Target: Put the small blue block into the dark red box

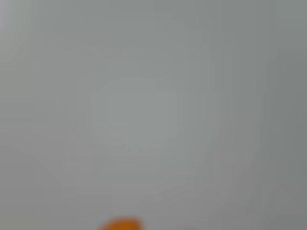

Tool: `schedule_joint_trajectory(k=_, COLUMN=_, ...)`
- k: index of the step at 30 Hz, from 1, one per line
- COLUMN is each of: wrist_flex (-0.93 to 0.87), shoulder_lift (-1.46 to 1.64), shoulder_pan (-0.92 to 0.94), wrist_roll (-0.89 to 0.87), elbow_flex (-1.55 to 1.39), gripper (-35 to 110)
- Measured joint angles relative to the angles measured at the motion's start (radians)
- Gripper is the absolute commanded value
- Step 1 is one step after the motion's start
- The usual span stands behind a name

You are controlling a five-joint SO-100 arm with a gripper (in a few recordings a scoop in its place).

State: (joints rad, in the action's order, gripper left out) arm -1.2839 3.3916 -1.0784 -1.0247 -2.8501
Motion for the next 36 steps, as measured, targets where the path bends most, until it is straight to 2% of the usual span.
schedule_joint_trajectory(k=5, wrist_flex=0.078, shoulder_lift=-0.107, shoulder_pan=-0.092, wrist_roll=-0.437, elbow_flex=0.021, gripper=0)
schedule_joint_trajectory(k=10, wrist_flex=0.083, shoulder_lift=-0.462, shoulder_pan=-0.094, wrist_roll=-0.775, elbow_flex=0.250, gripper=0)
schedule_joint_trajectory(k=15, wrist_flex=-0.204, shoulder_lift=-0.848, shoulder_pan=-0.078, wrist_roll=-1.071, elbow_flex=0.713, gripper=0)
schedule_joint_trajectory(k=17, wrist_flex=-0.285, shoulder_lift=-0.934, shoulder_pan=-0.026, wrist_roll=-1.100, elbow_flex=0.879, gripper=0)
schedule_joint_trajectory(k=19, wrist_flex=-0.287, shoulder_lift=-0.940, shoulder_pan=0.021, wrist_roll=-1.150, elbow_flex=0.934, gripper=0)
schedule_joint_trajectory(k=21, wrist_flex=-0.210, shoulder_lift=-0.897, shoulder_pan=0.067, wrist_roll=-1.144, elbow_flex=0.907, gripper=0)
schedule_joint_trajectory(k=26, wrist_flex=0.288, shoulder_lift=-0.621, shoulder_pan=0.281, wrist_roll=-1.063, elbow_flex=0.557, gripper=0)
schedule_joint_trajectory(k=28, wrist_flex=0.368, shoulder_lift=-0.635, shoulder_pan=0.347, wrist_roll=-1.052, elbow_flex=0.545, gripper=0)
schedule_joint_trajectory(k=30, wrist_flex=0.293, shoulder_lift=-0.739, shoulder_pan=0.428, wrist_roll=-0.999, elbow_flex=0.664, gripper=0)
schedule_joint_trajectory(k=34, wrist_flex=-0.202, shoulder_lift=-0.828, shoulder_pan=0.499, wrist_roll=-1.097, elbow_flex=1.091, gripper=0)
schedule_joint_trajectory(k=36, wrist_flex=-0.394, shoulder_lift=-0.813, shoulder_pan=0.497, wrist_roll=-1.155, elbow_flex=1.154, gripper=0)
